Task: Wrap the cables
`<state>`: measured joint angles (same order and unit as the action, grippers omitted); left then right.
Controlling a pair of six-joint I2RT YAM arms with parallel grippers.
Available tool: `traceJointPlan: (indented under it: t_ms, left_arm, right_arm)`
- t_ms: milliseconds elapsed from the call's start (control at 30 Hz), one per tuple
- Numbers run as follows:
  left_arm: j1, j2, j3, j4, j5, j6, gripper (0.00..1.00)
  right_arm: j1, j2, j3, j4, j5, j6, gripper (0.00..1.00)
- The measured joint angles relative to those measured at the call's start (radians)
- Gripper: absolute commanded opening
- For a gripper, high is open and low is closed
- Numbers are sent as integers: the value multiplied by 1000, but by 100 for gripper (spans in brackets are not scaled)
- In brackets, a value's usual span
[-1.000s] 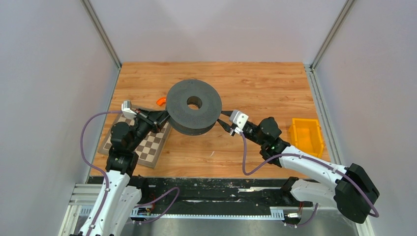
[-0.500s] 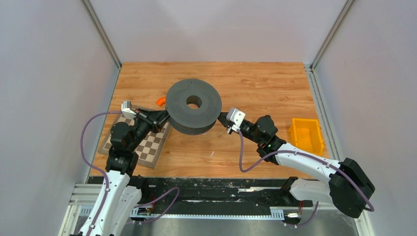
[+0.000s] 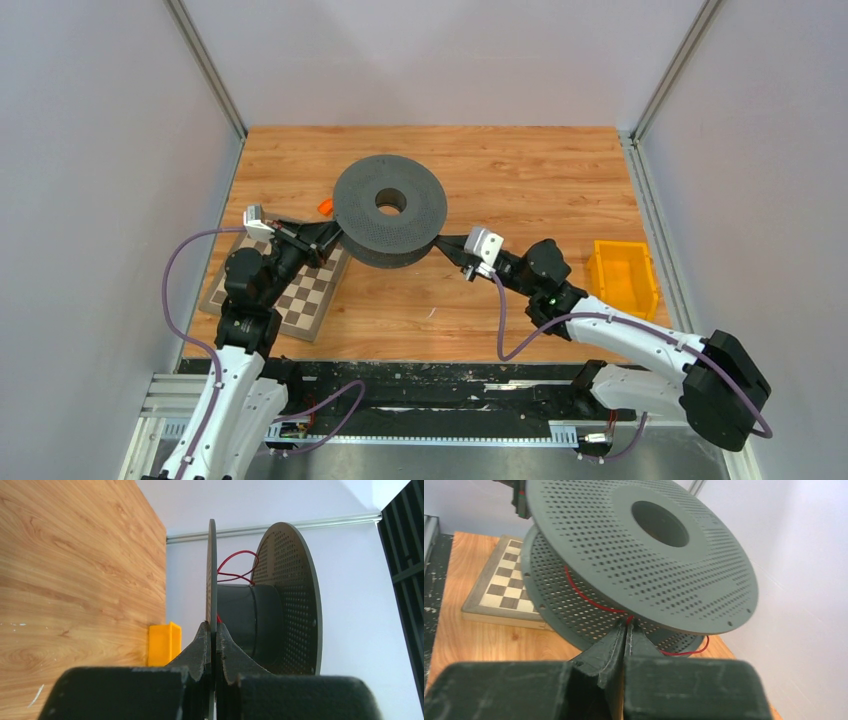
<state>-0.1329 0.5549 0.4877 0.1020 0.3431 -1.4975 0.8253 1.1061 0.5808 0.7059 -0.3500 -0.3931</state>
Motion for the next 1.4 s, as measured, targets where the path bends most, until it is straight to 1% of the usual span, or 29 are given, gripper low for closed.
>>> traceJointPlan:
  t_ms: [267, 700, 1067, 1400]
  left_arm:
    - [0, 5, 0, 4, -13, -2, 0]
    - [2, 4, -1, 5, -35, 3, 0]
    - [4, 3, -3, 4, -40, 12, 0]
    - [6, 1, -7, 4, -51, 13, 0]
  right_arm:
    - [61, 26, 12, -38, 5, -4, 0]
    - [140, 139, 128, -86, 80, -4, 0]
    - [188, 170, 140, -75, 127, -19, 0]
    - [210, 209, 162, -45, 220, -19, 0]
